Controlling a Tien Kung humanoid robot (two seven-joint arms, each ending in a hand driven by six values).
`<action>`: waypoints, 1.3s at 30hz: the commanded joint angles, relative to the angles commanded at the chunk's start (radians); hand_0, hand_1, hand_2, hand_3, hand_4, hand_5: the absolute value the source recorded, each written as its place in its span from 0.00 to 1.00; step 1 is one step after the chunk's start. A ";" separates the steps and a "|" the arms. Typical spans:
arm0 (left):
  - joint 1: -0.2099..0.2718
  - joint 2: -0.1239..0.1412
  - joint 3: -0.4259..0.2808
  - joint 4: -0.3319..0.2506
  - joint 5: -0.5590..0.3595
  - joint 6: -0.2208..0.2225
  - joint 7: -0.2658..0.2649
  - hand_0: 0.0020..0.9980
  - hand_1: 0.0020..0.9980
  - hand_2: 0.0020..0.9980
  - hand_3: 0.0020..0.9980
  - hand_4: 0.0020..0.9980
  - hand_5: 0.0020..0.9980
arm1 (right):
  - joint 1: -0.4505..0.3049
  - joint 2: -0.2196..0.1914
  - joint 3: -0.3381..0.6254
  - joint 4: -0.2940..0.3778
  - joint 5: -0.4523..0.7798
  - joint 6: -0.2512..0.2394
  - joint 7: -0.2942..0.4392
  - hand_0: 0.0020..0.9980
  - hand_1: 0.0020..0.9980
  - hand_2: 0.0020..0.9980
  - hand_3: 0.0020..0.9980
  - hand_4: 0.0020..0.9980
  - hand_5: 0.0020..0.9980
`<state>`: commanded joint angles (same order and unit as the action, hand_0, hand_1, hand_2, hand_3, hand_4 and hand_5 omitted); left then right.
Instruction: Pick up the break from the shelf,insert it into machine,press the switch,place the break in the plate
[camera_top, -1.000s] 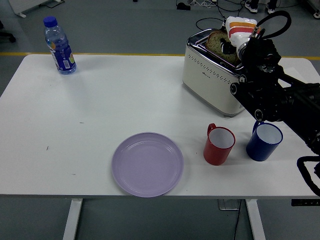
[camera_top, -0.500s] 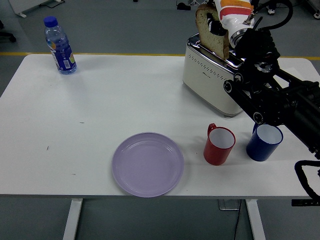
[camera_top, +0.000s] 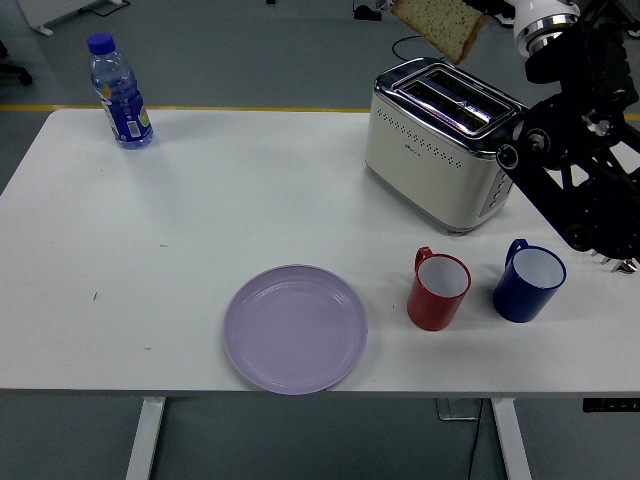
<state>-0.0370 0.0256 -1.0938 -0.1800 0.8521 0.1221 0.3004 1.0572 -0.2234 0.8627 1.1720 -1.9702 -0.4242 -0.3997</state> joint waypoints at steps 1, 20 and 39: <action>0.000 -0.001 -0.001 0.000 0.000 0.000 0.000 0.42 0.49 0.57 0.68 0.52 1.00 | -0.011 -0.013 -0.008 0.036 0.041 0.002 -0.009 0.18 0.26 0.34 0.47 0.42 0.00; 0.000 -0.007 -0.010 0.000 0.005 -0.001 -0.002 0.42 0.49 0.57 0.68 0.51 1.00 | -0.182 -0.134 -0.191 0.448 0.750 0.089 -0.046 0.14 0.20 0.32 0.44 0.47 0.00; -0.004 -0.010 -0.002 0.000 -0.003 0.001 -0.006 0.42 0.49 0.57 0.68 0.51 1.00 | -0.245 -0.029 -0.441 0.352 0.971 0.065 -0.010 0.14 0.19 0.31 0.43 0.47 0.00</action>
<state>-0.0411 0.0155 -1.0960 -0.1800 0.8489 0.1235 0.2944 0.8122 -0.2525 0.4216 1.5243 -0.9987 -0.3590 -0.4093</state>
